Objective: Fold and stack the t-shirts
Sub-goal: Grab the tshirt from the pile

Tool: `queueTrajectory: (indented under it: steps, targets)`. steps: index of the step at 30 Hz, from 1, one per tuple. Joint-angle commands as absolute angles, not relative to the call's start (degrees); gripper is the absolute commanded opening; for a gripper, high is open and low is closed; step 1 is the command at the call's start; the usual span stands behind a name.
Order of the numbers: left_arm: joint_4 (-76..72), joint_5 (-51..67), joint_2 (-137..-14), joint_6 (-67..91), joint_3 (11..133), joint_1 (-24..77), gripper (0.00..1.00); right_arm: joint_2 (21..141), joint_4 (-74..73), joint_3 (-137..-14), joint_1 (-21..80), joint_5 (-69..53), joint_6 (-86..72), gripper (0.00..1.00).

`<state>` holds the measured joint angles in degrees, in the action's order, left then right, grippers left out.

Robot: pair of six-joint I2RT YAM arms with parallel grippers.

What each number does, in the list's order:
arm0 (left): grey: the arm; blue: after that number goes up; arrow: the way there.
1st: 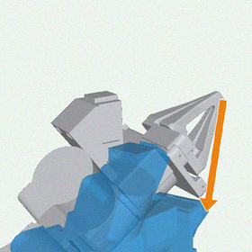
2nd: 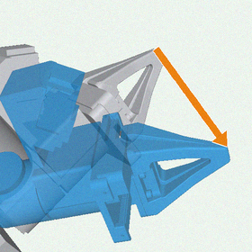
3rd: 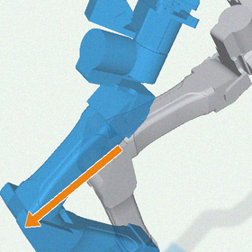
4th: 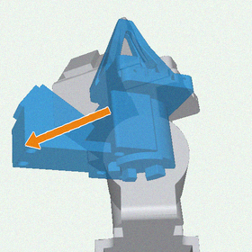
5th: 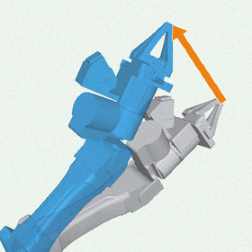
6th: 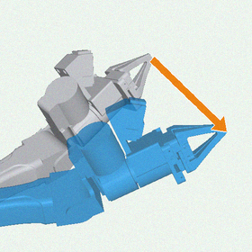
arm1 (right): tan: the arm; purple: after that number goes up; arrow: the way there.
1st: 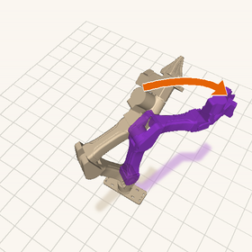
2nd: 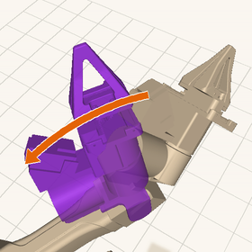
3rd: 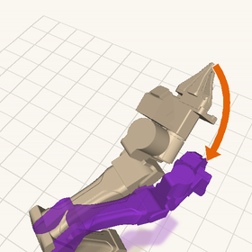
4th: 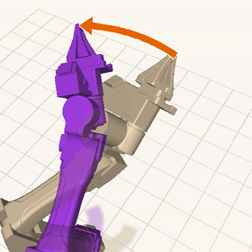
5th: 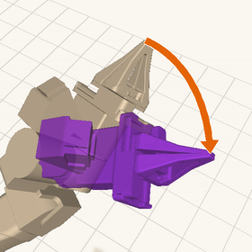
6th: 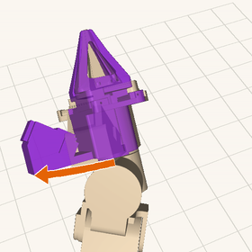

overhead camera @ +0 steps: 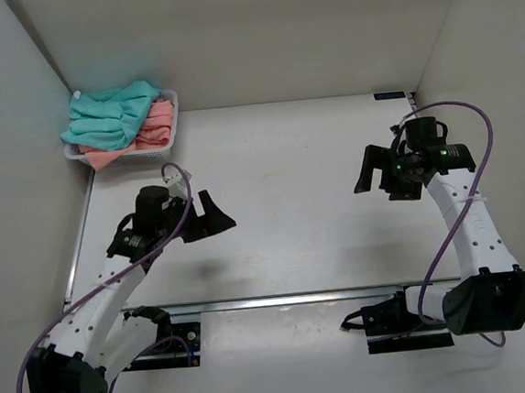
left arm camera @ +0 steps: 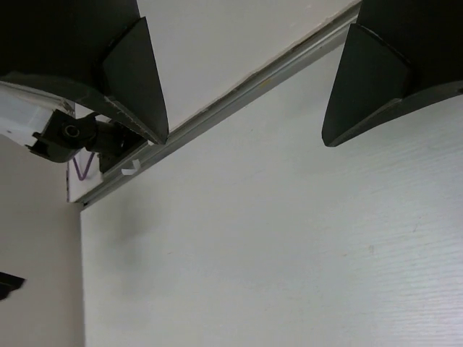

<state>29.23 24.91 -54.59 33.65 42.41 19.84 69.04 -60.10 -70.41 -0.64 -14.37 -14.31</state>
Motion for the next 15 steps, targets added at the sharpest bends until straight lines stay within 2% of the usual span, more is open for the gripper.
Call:
queueTrajectory:
  steps: [1,3,9,13,14,15]
  targets:
    - [17.53,30.85,-46.08,35.32,38.33,19.68,0.99,69.08,-60.12,-72.07,1.05,-12.04,-12.75,0.99]
    - [12.49,30.15,-41.85,35.86,35.61,21.0,0.99,69.35,-60.38,-72.77,1.32,-11.08,-12.66,1.0]
    - [13.36,27.17,-38.59,36.29,34.9,18.46,0.98,72.94,-61.7,-78.21,4.31,-6.6,-13.0,0.99]
    - [6.42,25.85,-38.32,43.15,34.62,9.0,0.98,76.36,-62.66,-84.36,6.58,-5.8,-12.4,0.99]
    - [4.59,24.45,-40.15,43.68,35.59,6.35,0.9,78.03,-63.1,-86.46,6.85,-5.1,-12.39,0.99]
    - [3.7,22.61,-41.65,43.59,37.6,5.55,0.74,78.31,-63.11,-88.22,7.2,-5.01,-12.31,0.99]
